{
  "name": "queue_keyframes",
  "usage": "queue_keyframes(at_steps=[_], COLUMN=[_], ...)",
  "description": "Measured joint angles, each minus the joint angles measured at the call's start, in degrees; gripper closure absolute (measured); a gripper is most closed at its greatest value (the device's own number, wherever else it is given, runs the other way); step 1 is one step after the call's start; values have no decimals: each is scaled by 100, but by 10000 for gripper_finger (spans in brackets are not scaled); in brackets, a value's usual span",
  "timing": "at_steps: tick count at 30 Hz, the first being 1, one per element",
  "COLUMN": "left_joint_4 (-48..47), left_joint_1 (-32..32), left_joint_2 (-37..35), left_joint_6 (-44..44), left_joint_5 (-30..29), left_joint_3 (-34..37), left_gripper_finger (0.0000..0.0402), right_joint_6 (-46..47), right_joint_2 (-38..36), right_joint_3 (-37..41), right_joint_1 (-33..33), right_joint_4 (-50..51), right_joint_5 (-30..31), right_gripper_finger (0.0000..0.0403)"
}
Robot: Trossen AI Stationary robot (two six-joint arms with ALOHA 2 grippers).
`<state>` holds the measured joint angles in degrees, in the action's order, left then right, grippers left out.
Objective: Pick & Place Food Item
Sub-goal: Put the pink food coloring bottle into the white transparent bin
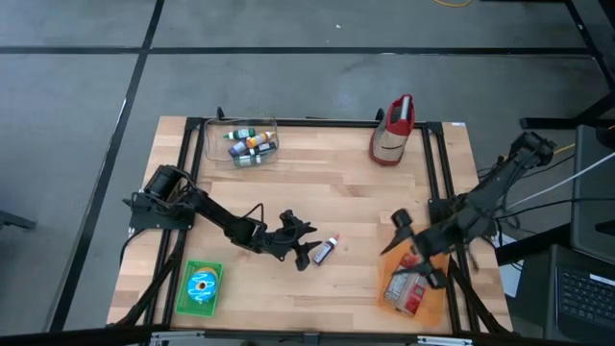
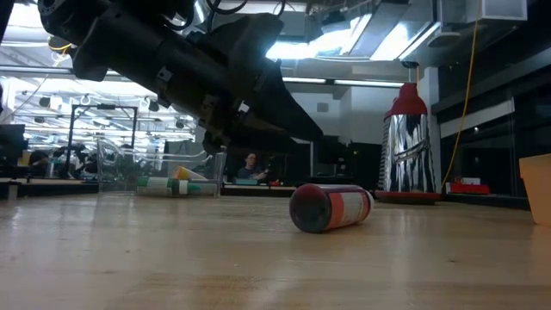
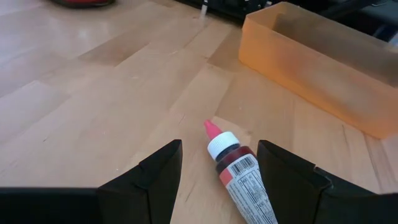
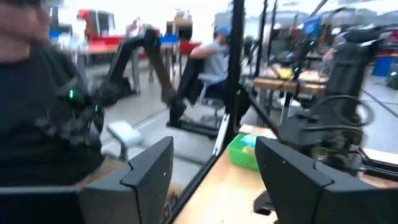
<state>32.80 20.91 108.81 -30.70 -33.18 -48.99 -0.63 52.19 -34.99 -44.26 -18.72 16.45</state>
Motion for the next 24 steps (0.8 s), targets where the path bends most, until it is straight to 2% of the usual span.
queue_keyframes(at_steps=[5,7,11,16,22,24], left_joint_4=[-2,-1,-2,-2,-15,-43], left_joint_1=[0,0,-7,-106,-109,-106], left_joint_2=[0,0,0,-2,-2,-2], left_joint_6=[87,100,103,96,51,39], left_joint_5=[169,173,154,169,409,465], left_joint_3=[1,1,1,0,2,2], left_gripper_finger=[198,198,198,198,198,198], right_joint_6=[-143,-154,-121,-26,-52,35], right_joint_2=[-1316,-1813,-2475,-3219,-4258,-4539], right_joint_3=[1354,1833,2452,2784,3363,3428], right_joint_1=[4,-3,1,-1,1,1], right_joint_4=[-1048,-1107,-775,269,336,681], right_joint_5=[-128,-103,94,87,219,222], right_gripper_finger=[172,172,172,172,172,172])
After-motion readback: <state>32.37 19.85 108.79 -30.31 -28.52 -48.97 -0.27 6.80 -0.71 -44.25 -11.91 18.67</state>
